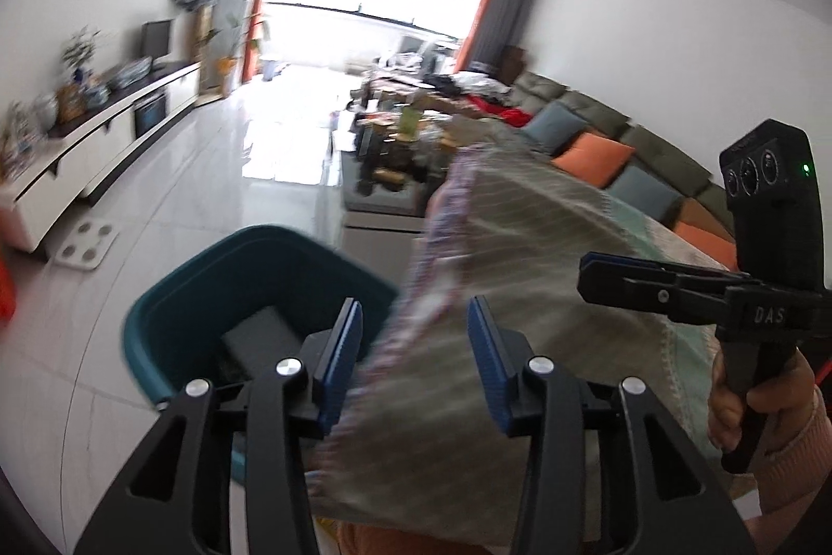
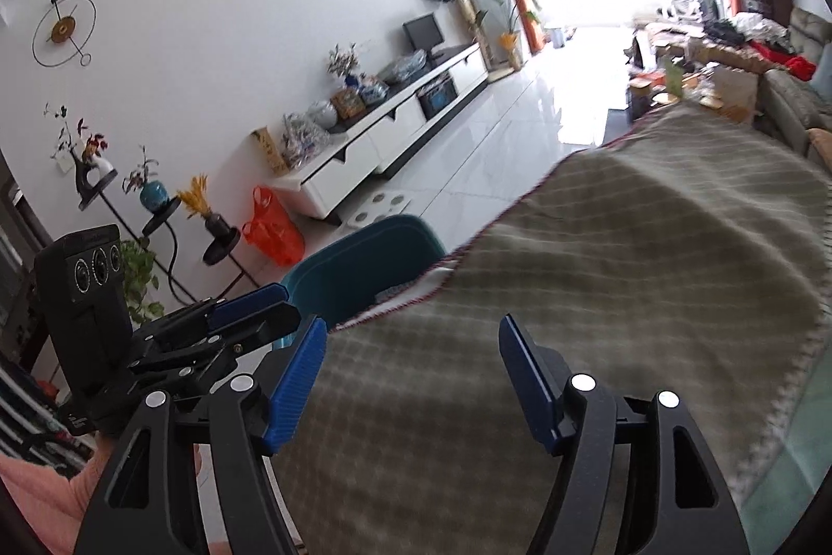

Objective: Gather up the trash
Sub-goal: 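Open the left tool to drop the peel while the right tool releases the cup, then move both tools back over the bedspread toward the orange peel and tissue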

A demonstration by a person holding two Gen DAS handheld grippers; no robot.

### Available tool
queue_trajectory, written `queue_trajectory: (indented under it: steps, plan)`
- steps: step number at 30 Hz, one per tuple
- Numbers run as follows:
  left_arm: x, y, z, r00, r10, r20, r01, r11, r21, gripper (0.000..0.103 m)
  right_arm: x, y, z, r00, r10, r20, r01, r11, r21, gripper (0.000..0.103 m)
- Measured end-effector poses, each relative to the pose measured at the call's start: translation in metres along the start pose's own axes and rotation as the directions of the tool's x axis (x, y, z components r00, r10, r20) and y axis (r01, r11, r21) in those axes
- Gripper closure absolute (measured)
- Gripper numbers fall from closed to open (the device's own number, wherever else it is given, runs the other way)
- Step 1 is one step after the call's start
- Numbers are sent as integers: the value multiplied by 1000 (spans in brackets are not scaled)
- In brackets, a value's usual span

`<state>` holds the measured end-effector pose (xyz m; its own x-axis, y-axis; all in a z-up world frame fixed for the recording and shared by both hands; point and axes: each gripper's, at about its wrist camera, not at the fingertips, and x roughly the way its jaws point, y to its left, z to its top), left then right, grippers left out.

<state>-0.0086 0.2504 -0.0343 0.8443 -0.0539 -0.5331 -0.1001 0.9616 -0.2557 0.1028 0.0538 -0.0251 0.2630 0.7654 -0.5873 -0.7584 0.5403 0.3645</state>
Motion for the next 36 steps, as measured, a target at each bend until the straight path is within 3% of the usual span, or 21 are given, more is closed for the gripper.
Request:
queue_trajectory:
  steps: [7,15,24,32,36]
  plan:
    - [15,-58,-4,991,-129,-33,132,987,87,58,-61,-25,-22,993,-84,84,81,996,44,33]
    - [37,-130,-16,955,-274,-110,291,940,180,58,-120,-63,-52,964,-226,140,205,967,148,33]
    - [58,-194,-35,914,-350,-205,395,884,250,59,-175,-107,-82,912,-372,174,320,910,265,33]
    - [77,-236,-43,870,-407,-277,476,840,261,59,-213,-140,-102,875,-445,191,363,864,349,33]
    - [85,-254,-47,849,-423,-315,507,821,264,59,-219,-149,-106,868,-458,193,370,854,365,33]
